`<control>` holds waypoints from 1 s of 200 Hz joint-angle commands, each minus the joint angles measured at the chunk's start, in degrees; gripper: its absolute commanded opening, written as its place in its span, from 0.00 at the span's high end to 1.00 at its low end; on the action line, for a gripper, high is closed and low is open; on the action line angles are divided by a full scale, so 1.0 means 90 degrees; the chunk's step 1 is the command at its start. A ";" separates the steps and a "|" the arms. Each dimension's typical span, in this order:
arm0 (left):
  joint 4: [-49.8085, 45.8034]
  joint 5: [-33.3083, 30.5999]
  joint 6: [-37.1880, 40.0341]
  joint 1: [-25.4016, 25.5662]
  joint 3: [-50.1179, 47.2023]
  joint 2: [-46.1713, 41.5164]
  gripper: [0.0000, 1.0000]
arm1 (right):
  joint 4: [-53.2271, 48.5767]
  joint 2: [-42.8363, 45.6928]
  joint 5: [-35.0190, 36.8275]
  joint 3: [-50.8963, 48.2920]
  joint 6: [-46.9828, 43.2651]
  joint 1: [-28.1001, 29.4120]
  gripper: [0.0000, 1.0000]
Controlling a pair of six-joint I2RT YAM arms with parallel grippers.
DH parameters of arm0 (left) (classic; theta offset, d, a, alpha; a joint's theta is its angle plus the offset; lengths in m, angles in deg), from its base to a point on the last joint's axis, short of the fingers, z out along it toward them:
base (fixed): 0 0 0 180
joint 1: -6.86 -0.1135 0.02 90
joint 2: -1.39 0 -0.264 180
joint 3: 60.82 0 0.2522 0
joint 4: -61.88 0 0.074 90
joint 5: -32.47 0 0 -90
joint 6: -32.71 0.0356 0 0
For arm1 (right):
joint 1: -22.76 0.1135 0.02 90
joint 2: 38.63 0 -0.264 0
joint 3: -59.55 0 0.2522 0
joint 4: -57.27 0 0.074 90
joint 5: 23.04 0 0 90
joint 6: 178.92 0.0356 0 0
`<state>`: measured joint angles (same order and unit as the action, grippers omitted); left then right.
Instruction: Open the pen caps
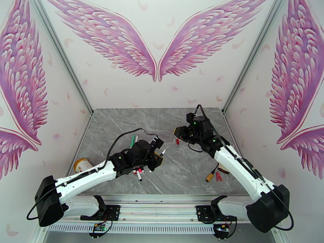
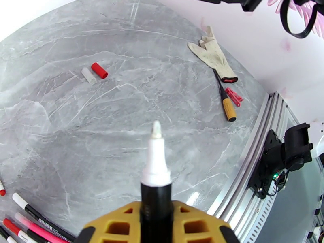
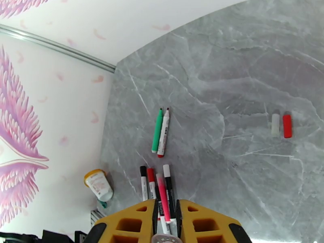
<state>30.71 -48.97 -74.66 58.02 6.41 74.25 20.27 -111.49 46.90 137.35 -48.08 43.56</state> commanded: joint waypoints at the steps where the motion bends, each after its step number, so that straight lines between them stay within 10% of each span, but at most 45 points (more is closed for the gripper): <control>1: 0.0427 0.0526 -0.0397 -0.0280 -0.0291 -0.0327 0.98 | -0.0278 -0.0197 -0.0594 -0.0003 -0.0755 -0.0316 0.99; 101: 0.1353 0.0451 -0.1332 -0.1363 -0.1378 -0.1211 0.98 | -0.2036 -0.2367 0.0441 0.1032 -0.2729 -0.0910 0.95; 200: 0.0184 -0.0119 -0.0482 -0.1379 -0.0531 -0.1354 0.91 | -0.2735 -0.4726 0.0290 0.2806 -0.3305 -0.1354 0.95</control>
<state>36.09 -48.97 -82.06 45.58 -2.27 61.31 -1.11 -150.90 49.02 159.75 -75.73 31.64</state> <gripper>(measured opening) 0.196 0.186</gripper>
